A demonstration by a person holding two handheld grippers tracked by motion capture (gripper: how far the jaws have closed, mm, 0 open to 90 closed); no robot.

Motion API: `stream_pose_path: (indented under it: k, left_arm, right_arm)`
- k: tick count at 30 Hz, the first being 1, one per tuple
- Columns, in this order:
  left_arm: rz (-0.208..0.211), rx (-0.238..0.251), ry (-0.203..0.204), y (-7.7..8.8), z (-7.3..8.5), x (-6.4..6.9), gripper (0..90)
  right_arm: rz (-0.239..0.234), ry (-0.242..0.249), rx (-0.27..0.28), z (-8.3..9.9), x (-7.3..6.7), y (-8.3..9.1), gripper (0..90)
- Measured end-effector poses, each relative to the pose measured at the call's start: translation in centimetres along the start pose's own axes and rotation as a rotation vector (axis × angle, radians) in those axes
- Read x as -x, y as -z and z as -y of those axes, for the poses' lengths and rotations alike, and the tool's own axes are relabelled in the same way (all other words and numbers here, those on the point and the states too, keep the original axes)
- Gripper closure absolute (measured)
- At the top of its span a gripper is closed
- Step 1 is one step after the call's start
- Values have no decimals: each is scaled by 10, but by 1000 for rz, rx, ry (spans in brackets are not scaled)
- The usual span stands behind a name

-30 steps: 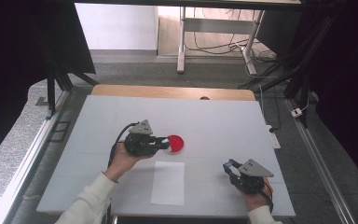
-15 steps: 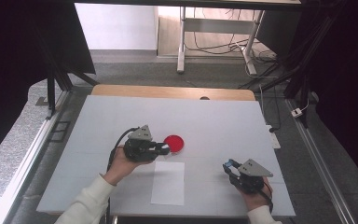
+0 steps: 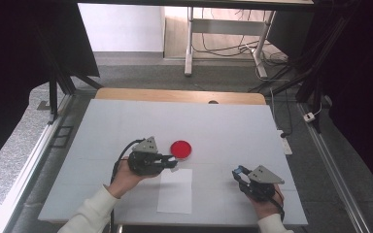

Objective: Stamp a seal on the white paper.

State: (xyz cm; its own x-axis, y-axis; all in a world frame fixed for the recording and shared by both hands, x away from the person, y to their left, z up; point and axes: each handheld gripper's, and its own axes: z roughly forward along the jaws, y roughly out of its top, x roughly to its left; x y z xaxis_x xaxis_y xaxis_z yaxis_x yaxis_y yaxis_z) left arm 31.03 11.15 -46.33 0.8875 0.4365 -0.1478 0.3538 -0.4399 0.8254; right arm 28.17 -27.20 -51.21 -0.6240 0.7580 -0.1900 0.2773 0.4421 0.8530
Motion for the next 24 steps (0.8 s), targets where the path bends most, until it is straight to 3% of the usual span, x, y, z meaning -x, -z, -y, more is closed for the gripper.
stream_pose_path:
  k: [12,24]
  left_arm:
    - [10,-5,0,-5,6,12,748]
    - [29,-40,5,-15,15,15,748]
  right_arm:
    - [2,2,0,0,0,0,648]
    - [2,1,1,0,0,0,648]
